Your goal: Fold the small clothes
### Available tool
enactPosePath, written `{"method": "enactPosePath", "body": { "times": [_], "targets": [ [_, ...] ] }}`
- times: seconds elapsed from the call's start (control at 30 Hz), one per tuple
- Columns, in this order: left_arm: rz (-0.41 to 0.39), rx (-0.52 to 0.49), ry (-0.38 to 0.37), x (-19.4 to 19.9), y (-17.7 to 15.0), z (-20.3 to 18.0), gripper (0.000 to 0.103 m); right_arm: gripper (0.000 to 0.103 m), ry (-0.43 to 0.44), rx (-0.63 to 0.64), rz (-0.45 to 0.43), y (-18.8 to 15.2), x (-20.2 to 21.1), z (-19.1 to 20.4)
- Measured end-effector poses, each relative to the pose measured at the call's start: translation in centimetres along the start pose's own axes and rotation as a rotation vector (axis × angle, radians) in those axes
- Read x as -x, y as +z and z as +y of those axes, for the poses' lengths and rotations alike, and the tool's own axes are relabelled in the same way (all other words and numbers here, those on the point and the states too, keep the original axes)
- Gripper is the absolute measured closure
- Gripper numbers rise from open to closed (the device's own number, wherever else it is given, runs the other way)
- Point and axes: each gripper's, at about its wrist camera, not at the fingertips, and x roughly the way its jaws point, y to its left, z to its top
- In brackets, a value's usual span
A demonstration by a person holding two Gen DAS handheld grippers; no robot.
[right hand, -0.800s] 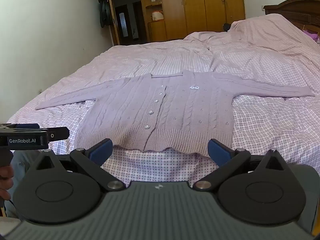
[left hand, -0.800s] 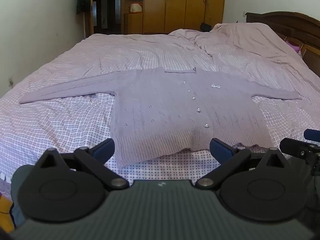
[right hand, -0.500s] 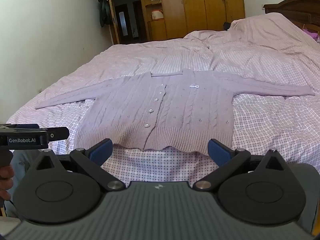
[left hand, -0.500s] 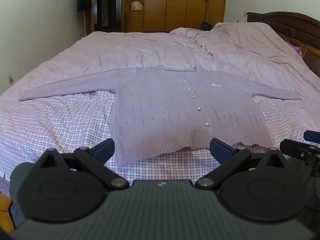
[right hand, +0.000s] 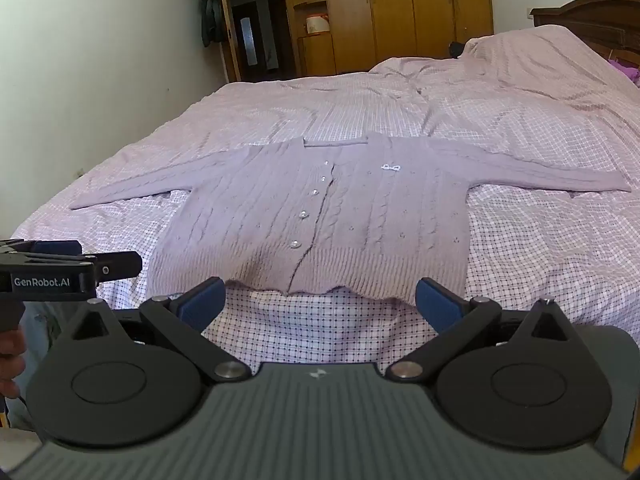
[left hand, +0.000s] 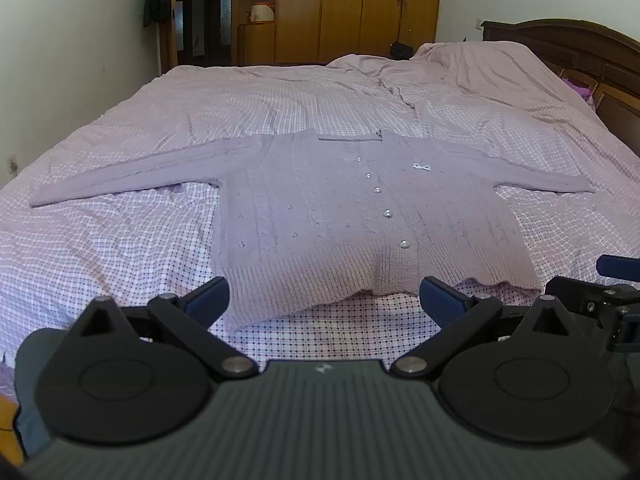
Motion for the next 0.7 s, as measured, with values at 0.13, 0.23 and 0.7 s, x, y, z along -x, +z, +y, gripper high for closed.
{"method": "enactPosePath", "body": {
  "times": [0.13, 0.23, 0.7],
  "targets": [
    [0.004, -0.004, 0.005, 0.00, -0.03, -0.14, 0.000, 0.000, 0.002, -0.002, 0.000, -0.10, 0.02, -0.08],
    [0.006, -0.008, 0.006, -0.01, -0.10, -0.27, 0.000, 0.000, -0.002, -0.002, 0.002, -0.18, -0.02, -0.04],
    [0.008, -0.007, 0.010, -0.02, -0.19, -0.23, 0.000, 0.000, -0.004, 0.004, 0.009, -0.23, -0.08, -0.06]
  ]
}}
